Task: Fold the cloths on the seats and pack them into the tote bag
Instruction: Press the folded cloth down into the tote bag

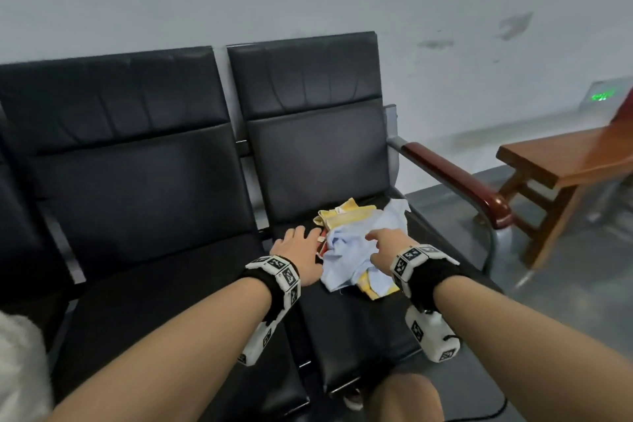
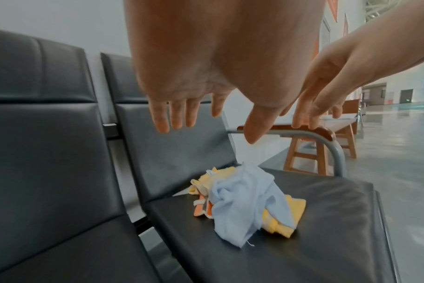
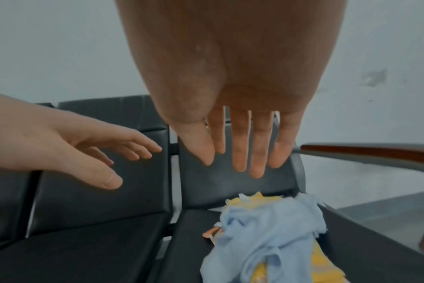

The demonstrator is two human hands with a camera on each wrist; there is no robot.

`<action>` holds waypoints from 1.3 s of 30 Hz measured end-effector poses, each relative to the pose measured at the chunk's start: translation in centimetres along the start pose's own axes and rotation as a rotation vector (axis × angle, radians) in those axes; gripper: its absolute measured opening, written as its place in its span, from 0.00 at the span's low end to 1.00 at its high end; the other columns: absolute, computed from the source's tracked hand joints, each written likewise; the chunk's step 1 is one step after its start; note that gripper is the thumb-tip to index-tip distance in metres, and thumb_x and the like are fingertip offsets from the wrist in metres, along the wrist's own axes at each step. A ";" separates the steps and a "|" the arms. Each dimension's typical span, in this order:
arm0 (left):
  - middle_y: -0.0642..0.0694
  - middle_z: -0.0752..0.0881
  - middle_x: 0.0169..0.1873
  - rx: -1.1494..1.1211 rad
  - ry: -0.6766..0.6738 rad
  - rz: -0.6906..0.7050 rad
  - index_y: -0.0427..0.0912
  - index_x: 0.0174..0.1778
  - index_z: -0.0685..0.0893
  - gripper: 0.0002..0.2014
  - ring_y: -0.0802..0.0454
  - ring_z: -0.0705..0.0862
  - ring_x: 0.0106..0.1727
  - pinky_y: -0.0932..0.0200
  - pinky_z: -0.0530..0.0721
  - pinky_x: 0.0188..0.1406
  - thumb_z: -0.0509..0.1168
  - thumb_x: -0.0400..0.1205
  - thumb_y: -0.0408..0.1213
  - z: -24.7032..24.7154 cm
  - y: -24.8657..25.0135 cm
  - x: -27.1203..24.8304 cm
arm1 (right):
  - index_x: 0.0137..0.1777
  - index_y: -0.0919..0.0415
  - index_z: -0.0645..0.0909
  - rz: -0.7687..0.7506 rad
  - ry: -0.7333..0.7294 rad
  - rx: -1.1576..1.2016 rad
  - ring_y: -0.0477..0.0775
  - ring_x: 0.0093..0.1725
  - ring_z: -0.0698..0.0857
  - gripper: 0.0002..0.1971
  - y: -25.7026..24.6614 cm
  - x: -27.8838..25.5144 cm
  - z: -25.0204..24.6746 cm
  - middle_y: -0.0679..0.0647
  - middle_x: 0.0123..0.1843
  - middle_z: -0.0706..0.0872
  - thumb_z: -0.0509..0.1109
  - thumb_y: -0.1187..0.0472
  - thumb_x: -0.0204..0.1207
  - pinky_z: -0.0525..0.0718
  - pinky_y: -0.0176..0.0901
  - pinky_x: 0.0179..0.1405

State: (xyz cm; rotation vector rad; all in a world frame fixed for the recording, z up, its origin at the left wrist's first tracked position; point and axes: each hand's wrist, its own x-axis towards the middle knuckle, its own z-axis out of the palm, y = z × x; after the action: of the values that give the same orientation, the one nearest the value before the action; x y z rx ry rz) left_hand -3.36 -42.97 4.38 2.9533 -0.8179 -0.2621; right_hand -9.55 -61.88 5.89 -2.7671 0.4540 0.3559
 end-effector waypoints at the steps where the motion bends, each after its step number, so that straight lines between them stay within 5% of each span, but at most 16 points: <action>1: 0.43 0.66 0.77 0.001 -0.023 0.009 0.49 0.84 0.59 0.36 0.41 0.63 0.80 0.44 0.70 0.73 0.64 0.80 0.46 1.1 0.5 1.2 | 0.81 0.52 0.67 0.003 -0.025 0.002 0.59 0.74 0.76 0.26 0.9 1.1 0.7 0.57 0.77 0.75 0.61 0.62 0.82 0.78 0.49 0.70; 7: 0.43 0.58 0.84 -0.032 -0.139 0.022 0.47 0.84 0.57 0.38 0.41 0.61 0.83 0.42 0.73 0.75 0.67 0.80 0.45 7.5 2.3 7.5 | 0.84 0.50 0.60 -0.025 -0.105 -0.071 0.61 0.76 0.72 0.31 5.0 7.6 5.1 0.56 0.77 0.71 0.63 0.60 0.81 0.77 0.53 0.71; 10: 0.43 0.62 0.81 -0.061 -0.173 0.013 0.46 0.83 0.58 0.37 0.41 0.63 0.82 0.43 0.76 0.73 0.68 0.80 0.44 10.5 2.4 9.8 | 0.84 0.47 0.58 -0.026 -0.118 -0.112 0.64 0.78 0.68 0.33 5.7 10.1 7.3 0.55 0.79 0.65 0.63 0.60 0.80 0.78 0.59 0.69; 15: 0.40 0.58 0.83 -0.077 -0.153 0.009 0.41 0.86 0.52 0.42 0.41 0.56 0.84 0.47 0.66 0.80 0.67 0.80 0.45 15.4 1.9 12.7 | 0.85 0.42 0.42 0.024 -0.137 -0.174 0.65 0.85 0.49 0.42 5.9 13.4 10.5 0.50 0.87 0.39 0.66 0.59 0.80 0.69 0.61 0.76; 17: 0.38 0.65 0.80 -0.117 -0.193 -0.023 0.41 0.85 0.52 0.40 0.41 0.66 0.79 0.47 0.72 0.76 0.66 0.82 0.44 16.8 1.6 13.1 | 0.85 0.41 0.36 0.026 -0.183 -0.121 0.62 0.86 0.42 0.46 5.8 14.4 11.4 0.47 0.87 0.32 0.65 0.63 0.80 0.65 0.63 0.79; 19: 0.40 0.76 0.71 -0.101 -0.251 -0.045 0.43 0.82 0.57 0.33 0.41 0.77 0.70 0.46 0.80 0.64 0.63 0.84 0.43 17.8 1.4 12.9 | 0.85 0.43 0.32 0.022 -0.226 -0.036 0.61 0.87 0.44 0.48 5.7 15.0 12.4 0.46 0.88 0.39 0.64 0.65 0.79 0.64 0.65 0.79; 22: 0.45 0.81 0.65 0.091 -0.203 0.001 0.46 0.72 0.72 0.19 0.43 0.76 0.69 0.48 0.74 0.62 0.61 0.85 0.42 18.5 1.1 12.5 | 0.85 0.48 0.30 0.058 -0.205 -0.005 0.62 0.81 0.61 0.48 5.6 15.4 14.2 0.52 0.82 0.63 0.66 0.58 0.80 0.72 0.62 0.72; 24: 0.44 0.84 0.61 0.152 -0.210 -0.013 0.46 0.63 0.80 0.12 0.43 0.78 0.67 0.51 0.73 0.62 0.60 0.85 0.41 18.2 1.0 12.1 | 0.86 0.51 0.44 0.085 -0.174 -0.096 0.62 0.76 0.68 0.38 5.7 15.2 14.9 0.56 0.75 0.72 0.63 0.56 0.82 0.72 0.57 0.68; 26: 0.44 0.85 0.60 0.144 -0.222 -0.042 0.46 0.61 0.82 0.12 0.43 0.82 0.64 0.52 0.73 0.60 0.60 0.85 0.41 17.7 0.7 11.5 | 0.77 0.54 0.64 0.074 -0.144 -0.177 0.61 0.70 0.74 0.22 5.8 14.7 14.7 0.57 0.68 0.79 0.57 0.61 0.83 0.71 0.53 0.63; 28: 0.44 0.86 0.58 0.098 -0.185 -0.060 0.45 0.58 0.82 0.12 0.42 0.84 0.61 0.52 0.72 0.54 0.57 0.85 0.43 16.4 0.5 10.7 | 0.66 0.55 0.71 0.079 -0.097 -0.201 0.60 0.66 0.78 0.15 5.9 13.9 13.7 0.57 0.63 0.82 0.55 0.64 0.82 0.71 0.50 0.60; 32: 0.43 0.87 0.54 -0.032 -0.065 -0.082 0.46 0.50 0.79 0.12 0.41 0.85 0.56 0.53 0.70 0.47 0.53 0.85 0.45 11.7 0.3 9.2 | 0.66 0.57 0.68 0.089 -0.021 -0.095 0.62 0.63 0.81 0.13 4.3 11.8 10.1 0.59 0.61 0.83 0.56 0.61 0.82 0.73 0.51 0.57; 39: 0.40 0.83 0.53 -0.357 0.228 -0.232 0.40 0.49 0.80 0.14 0.38 0.82 0.56 0.50 0.76 0.51 0.53 0.85 0.44 0.2 -0.9 5.1 | 0.62 0.61 0.69 0.023 0.286 0.189 0.67 0.60 0.82 0.12 -2.2 6.9 -0.2 0.65 0.60 0.84 0.52 0.56 0.86 0.75 0.53 0.52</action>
State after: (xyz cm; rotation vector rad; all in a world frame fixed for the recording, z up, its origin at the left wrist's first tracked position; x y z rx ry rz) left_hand 1.39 -44.87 3.36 2.6697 -0.3569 -0.0692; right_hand -2.45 -61.77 4.65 -2.6356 0.5558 -0.0776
